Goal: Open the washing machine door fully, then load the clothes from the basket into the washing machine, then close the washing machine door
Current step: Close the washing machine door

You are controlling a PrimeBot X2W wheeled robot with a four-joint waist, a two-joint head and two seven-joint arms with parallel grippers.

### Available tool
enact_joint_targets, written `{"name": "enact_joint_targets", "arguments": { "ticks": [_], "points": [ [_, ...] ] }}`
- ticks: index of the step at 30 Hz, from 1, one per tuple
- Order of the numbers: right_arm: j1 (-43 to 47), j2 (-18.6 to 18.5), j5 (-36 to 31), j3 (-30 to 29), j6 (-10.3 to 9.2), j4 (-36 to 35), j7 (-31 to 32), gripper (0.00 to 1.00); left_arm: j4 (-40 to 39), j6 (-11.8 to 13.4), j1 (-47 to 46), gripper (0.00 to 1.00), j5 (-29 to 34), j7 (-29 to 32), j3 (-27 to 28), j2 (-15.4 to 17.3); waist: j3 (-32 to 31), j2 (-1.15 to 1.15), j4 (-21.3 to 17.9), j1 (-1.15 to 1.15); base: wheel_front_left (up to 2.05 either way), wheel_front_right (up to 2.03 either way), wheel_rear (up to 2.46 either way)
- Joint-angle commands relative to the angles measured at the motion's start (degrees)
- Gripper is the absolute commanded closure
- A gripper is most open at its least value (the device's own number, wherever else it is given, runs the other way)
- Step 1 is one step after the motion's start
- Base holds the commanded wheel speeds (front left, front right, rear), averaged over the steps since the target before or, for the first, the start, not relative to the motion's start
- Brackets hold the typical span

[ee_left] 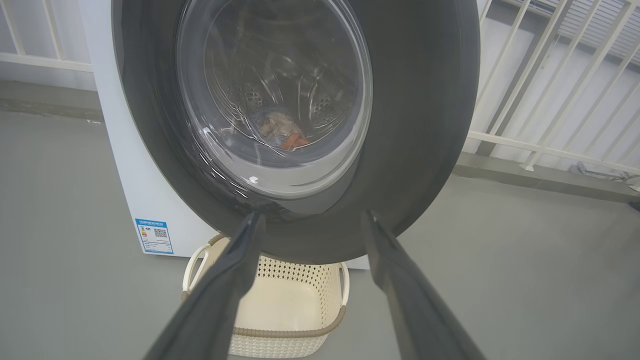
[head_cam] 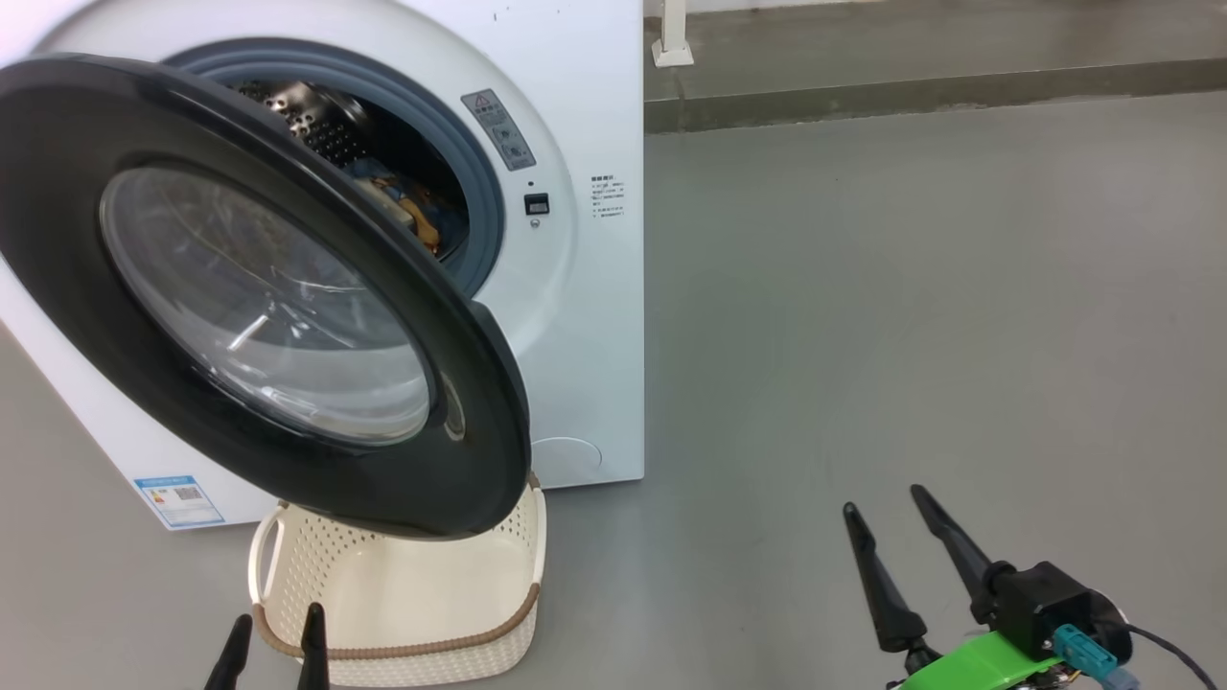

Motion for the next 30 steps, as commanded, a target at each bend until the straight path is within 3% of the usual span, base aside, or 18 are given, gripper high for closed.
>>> {"name": "enact_joint_targets", "arguments": {
  "ticks": [1,10,30],
  "points": [
    [-0.9,0.1,0.0,1.0,0.16,-1.7,-0.3,0.0,-1.0,-0.2,-2.0,0.0,-0.3,-0.4,1.7,1.1,0.0,0.0,0.1,0.0,0.0,0.0,0.0],
    [-1.0,0.1,0.6,-2.9,0.16,-2.0,-0.3,0.0,-0.6,-0.2,-2.3,0.0,-0.4,-0.4,1.3,1.0,0.2,0.0,0.4,0.0,0.0,0.0,0.0],
    [-1.2,0.1,-0.1,-4.8,0.16,-0.3,-0.3,0.0,0.3,-0.2,-2.2,0.0,-0.2,-0.4,1.6,0.5,-0.2,0.0,0.8,0.0,0.0,0.0,0.0]
  ]
}}
